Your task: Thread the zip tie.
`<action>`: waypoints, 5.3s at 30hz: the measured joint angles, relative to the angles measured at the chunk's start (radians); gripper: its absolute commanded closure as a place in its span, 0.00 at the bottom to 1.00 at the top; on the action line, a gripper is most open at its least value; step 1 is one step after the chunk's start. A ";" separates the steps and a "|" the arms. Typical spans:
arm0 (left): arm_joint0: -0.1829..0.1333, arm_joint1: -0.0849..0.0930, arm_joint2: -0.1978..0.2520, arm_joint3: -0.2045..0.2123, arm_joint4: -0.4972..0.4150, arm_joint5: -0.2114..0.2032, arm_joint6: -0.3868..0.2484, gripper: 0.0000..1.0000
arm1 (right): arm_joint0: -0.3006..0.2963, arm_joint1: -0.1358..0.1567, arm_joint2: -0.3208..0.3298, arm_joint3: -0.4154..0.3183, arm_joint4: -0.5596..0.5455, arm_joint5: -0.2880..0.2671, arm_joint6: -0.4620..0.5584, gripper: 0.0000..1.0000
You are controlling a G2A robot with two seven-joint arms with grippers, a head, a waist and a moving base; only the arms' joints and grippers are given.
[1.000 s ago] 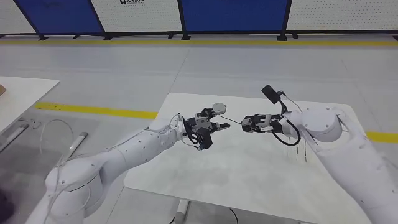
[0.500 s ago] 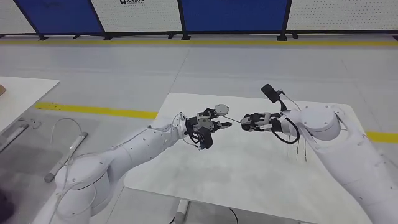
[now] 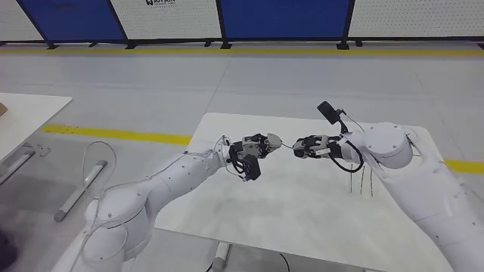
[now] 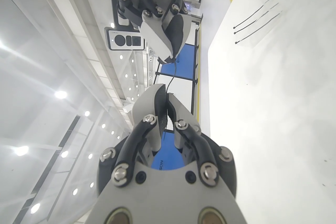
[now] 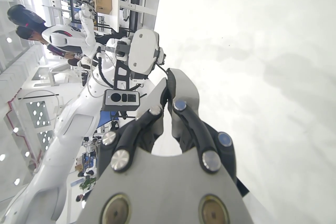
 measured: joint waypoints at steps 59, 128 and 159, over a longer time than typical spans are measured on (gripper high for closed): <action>-0.082 0.022 0.000 0.159 0.000 -0.607 0.248 1.00 | -0.138 0.076 0.121 -0.118 -0.011 0.000 -0.020 0.00; 0.095 0.422 0.000 -0.598 -0.351 -0.680 0.179 1.00 | -0.138 0.076 0.121 -0.118 -0.011 0.000 -0.020 0.00; 0.099 0.423 -0.010 -0.619 -0.340 -0.669 0.142 1.00 | -0.138 0.076 0.121 -0.118 -0.011 0.000 -0.020 0.00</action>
